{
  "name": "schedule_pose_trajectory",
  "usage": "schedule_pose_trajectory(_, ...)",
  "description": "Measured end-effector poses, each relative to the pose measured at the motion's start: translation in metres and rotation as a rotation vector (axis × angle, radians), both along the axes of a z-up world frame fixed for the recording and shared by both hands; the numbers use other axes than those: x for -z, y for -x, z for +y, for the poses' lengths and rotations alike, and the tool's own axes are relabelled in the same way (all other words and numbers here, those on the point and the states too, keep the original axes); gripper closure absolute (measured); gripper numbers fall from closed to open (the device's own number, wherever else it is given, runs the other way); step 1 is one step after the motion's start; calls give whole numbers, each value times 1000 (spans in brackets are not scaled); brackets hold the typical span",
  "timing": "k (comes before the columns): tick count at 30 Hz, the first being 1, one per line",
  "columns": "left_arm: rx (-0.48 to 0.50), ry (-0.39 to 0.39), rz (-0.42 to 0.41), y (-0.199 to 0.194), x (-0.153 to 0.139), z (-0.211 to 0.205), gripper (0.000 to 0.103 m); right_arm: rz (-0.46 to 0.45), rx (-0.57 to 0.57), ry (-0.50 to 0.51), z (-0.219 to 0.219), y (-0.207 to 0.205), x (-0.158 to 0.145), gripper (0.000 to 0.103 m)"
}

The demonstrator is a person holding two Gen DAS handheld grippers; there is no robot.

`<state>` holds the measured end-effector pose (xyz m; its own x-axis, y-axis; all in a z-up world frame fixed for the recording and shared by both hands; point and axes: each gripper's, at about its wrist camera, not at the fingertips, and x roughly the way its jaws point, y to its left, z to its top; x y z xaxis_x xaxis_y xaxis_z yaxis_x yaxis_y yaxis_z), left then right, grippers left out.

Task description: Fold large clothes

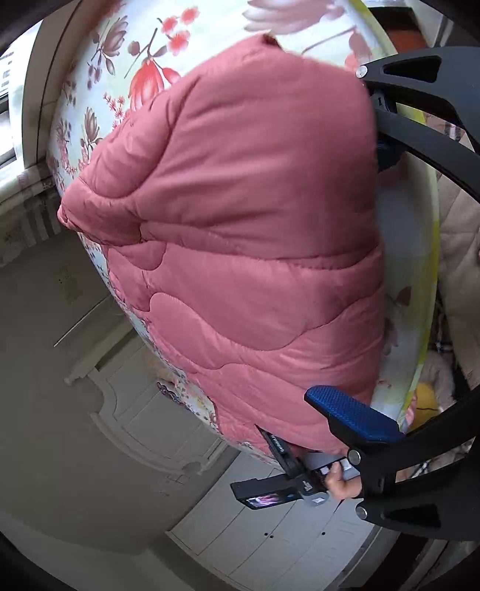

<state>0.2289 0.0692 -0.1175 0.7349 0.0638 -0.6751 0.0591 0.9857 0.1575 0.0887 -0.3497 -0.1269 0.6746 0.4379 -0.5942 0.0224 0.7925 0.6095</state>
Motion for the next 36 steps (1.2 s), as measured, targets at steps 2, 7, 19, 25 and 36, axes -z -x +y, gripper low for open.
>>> schedule_pose_trajectory(2,0,-1,0,0,0,0,2,22,-2,-32,4,-13,-1,4)
schedule_pose_trajectory(7,-11,-4,-1,0,0,0,2,-60,325,-234,-37,-18,1,5)
schedule_pose_trajectory(19,-47,-1,-2,-1,0,4,2,-34,295,-153,1,-53,2,6)
schedule_pose_trajectory(25,-67,5,-13,-1,-1,6,2,-119,252,-143,10,-49,5,61)
schedule_pose_trajectory(36,123,18,-39,-3,-84,-83,2,-337,278,-69,-11,35,-27,69)
